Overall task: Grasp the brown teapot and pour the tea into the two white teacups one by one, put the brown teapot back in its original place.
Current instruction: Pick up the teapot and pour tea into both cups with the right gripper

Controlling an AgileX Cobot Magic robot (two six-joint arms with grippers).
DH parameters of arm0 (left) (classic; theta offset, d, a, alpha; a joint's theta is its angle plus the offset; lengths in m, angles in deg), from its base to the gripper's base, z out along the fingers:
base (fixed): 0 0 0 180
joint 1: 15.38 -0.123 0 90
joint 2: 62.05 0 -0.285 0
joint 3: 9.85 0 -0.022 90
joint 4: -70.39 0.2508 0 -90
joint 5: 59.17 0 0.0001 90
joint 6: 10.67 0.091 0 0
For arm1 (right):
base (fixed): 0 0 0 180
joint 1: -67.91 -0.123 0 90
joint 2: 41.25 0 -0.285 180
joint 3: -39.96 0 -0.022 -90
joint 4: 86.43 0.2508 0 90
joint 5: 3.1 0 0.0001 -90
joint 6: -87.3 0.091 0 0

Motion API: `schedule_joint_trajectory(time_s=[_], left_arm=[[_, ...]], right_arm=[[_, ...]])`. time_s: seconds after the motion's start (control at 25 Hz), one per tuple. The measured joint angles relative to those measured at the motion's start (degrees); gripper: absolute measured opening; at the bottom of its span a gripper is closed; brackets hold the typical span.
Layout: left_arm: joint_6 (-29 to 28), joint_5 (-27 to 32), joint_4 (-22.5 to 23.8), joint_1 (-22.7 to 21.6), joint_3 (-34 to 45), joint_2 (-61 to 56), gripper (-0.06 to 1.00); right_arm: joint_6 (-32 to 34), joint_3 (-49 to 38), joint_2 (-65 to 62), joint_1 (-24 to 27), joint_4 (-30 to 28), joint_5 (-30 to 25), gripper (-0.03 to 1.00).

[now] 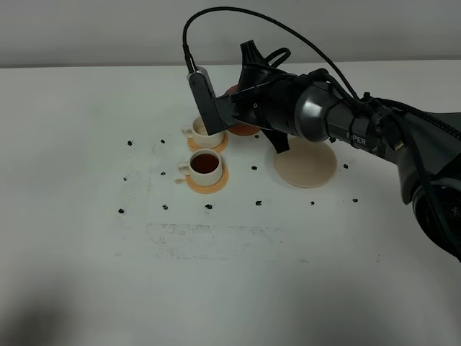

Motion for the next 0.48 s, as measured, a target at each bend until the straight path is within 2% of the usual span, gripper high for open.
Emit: schedule_joint_trajectory(time_s=[0.28, 0.48], left_arm=[[0.00, 0.00, 0.00, 0.00, 0.00, 0.00, 0.35], [0.00, 0.00, 0.00, 0.00, 0.00, 0.00, 0.35]], right_arm=[[-0.75, 0.00, 0.00, 0.00, -4.13, 0.07, 0.12], [-0.75, 0.00, 0.00, 0.00, -4.84, 0.13, 0.12]])
